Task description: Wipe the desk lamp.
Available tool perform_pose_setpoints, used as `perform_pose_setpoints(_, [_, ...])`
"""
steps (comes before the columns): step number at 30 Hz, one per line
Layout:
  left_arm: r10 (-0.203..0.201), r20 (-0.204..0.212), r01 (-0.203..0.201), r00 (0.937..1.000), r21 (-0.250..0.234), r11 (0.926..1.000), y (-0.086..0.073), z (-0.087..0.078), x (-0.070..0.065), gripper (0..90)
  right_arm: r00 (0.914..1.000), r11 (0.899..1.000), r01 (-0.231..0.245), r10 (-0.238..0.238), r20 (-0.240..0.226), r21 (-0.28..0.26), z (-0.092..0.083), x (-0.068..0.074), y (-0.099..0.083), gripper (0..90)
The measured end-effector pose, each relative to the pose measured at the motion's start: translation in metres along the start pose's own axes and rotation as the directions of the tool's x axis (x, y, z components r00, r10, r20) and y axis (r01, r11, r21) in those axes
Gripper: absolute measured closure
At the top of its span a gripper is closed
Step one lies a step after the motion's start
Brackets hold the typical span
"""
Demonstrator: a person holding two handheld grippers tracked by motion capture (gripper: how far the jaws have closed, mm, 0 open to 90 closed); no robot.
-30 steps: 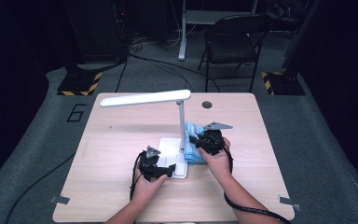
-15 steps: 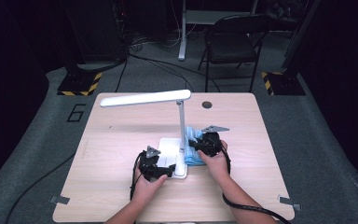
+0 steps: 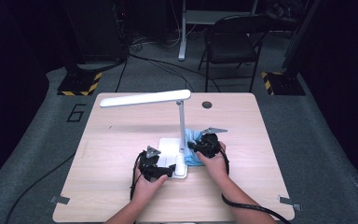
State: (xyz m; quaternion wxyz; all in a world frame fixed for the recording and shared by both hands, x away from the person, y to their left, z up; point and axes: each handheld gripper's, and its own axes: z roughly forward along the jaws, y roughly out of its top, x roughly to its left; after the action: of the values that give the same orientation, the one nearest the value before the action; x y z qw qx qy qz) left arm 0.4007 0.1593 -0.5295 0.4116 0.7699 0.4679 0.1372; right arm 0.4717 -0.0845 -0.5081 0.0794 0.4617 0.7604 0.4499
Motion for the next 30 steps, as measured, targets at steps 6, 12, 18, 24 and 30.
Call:
perform_pose_setpoints(6, [-0.001,0.0,0.001,1.0,0.0,1.0,0.0,0.0,0.0,3.9,1.0,1.0,0.001,-0.001,-0.003,-0.01,0.0,0.0,0.0,72.8])
perform_pose_setpoints(12, [-0.004,0.002,0.004,1.0,-0.001,1.0,0.0,0.0,0.0,3.9,0.9995,1.0,-0.018,0.018,-0.025,-0.008,-0.001,-0.001,0.001,73.6])
perform_pose_setpoints(18, [-0.004,0.002,0.004,1.0,-0.001,1.0,0.0,0.0,0.0,3.9,0.9991,1.0,-0.009,0.009,-0.04,-0.015,-0.007,0.0,0.006,74.1])
perform_pose_setpoints(24, [-0.003,0.002,0.003,1.0,0.0,1.0,0.0,0.0,0.0,3.9,0.9984,1.0,-0.004,0.002,-0.056,-0.028,-0.014,0.006,0.011,74.4])
perform_pose_setpoints(30, [-0.004,0.002,0.004,1.0,-0.001,1.0,0.0,0.0,0.0,3.9,0.9978,0.999,0.0,-0.002,-0.067,-0.034,-0.018,0.008,0.013,74.6])
